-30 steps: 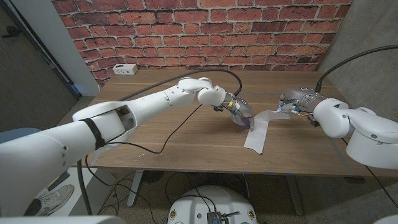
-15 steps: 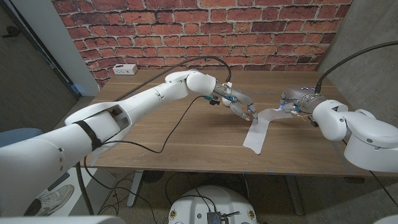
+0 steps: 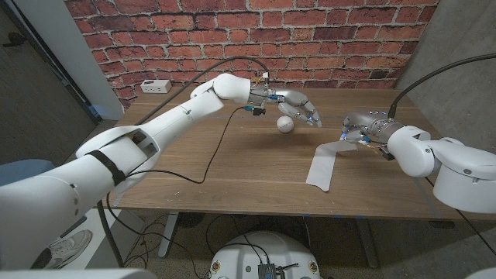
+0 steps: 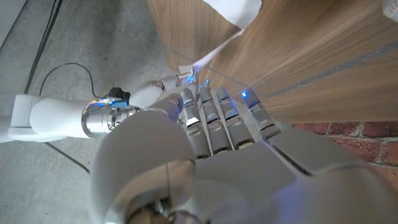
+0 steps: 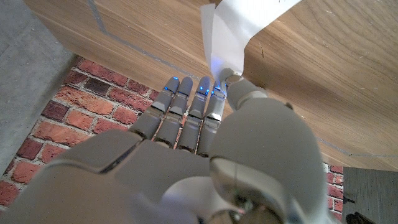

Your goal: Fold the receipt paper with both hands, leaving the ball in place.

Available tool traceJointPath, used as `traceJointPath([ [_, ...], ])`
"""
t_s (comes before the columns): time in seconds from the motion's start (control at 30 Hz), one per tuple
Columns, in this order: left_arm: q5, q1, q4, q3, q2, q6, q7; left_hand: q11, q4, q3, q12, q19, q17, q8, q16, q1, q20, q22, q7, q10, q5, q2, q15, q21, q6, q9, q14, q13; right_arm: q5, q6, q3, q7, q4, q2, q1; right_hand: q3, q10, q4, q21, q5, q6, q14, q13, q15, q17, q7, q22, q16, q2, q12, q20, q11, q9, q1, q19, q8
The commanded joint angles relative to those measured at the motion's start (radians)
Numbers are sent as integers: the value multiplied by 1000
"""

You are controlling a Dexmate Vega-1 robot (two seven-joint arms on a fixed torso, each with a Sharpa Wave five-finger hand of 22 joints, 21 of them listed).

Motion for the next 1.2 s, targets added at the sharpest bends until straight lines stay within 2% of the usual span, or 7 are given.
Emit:
traceJointPath([
  [0.03,60,81,24,-130,11,-142,277,8,5,-19,-8,5,7,-18,-5,-50,-3,3,-2,-13,7,-11,-2,-11,-59,3,-16,10,-2,92,-70,54,15,44,54,4,5,6,3,-4,-5,11,3,-79,7,5,0,6,11,3,1,8,88,-10,8,56],
  [0.27,59,67,39,-121,16,-139,272,11,7,-23,-24,-8,11,-29,-17,-87,3,4,-17,-56,13,-9,4,-28,-139,4,-42,18,-214,20,-209,237,-1,103,154,2,-13,7,-1,-13,-20,-7,2,-71,10,4,1,-7,1,-6,4,10,87,-20,-1,56],
  [0.4,47,51,66,-110,7,-135,250,12,8,-22,-25,-10,12,-28,-18,-92,4,4,-18,-61,13,-7,6,-30,-148,4,-44,19,-277,-12,-239,305,-3,120,178,-38,-50,40,-12,-26,-66,-38,-5,-48,8,7,1,-35,-38,-29,14,25,68,-106,-21,36],
  [0.53,38,28,99,-92,-6,-118,216,14,8,-21,-29,-9,12,-28,-18,-99,5,4,-17,-74,14,-4,7,-33,-163,4,-43,20,-363,-55,-287,422,0,141,228,-80,-99,61,-28,-17,-136,-89,-11,-27,4,-4,0,-68,-74,-55,20,31,10,-179,-48,-25],
  [0.73,38,-10,153,-59,-32,-90,165,20,6,-17,-34,-10,12,-27,-22,-107,8,4,-16,-90,16,1,7,-37,-181,4,-52,23,-450,-102,-319,539,2,153,265,-180,-197,80,-59,12,-273,-164,-15,-14,1,-29,0,-97,-150,-94,20,29,-66,-280,-99,-141],
  [0.97,37,-53,260,-32,-79,-99,137,24,3,-11,-37,-10,12,-26,-26,-113,11,5,-20,-105,17,9,9,-41,-200,4,-60,25,-307,-104,-210,494,-6,126,211,-232,-239,95,-70,25,-336,-194,-10,-6,-3,-32,1,-101,-179,-105,18,25,-87,-327,-118,-196],
  [1.2,77,-98,359,8,-122,-125,137,24,-5,-6,-36,-3,9,-21,-29,-115,-1,5,-17,-107,18,9,3,-42,-202,4,-64,26,-222,-116,-148,365,-16,97,149,-222,-218,111,-61,43,-308,-176,-11,6,0,-10,1,-88,-117,-94,34,45,-94,-329,-87,-202],
])
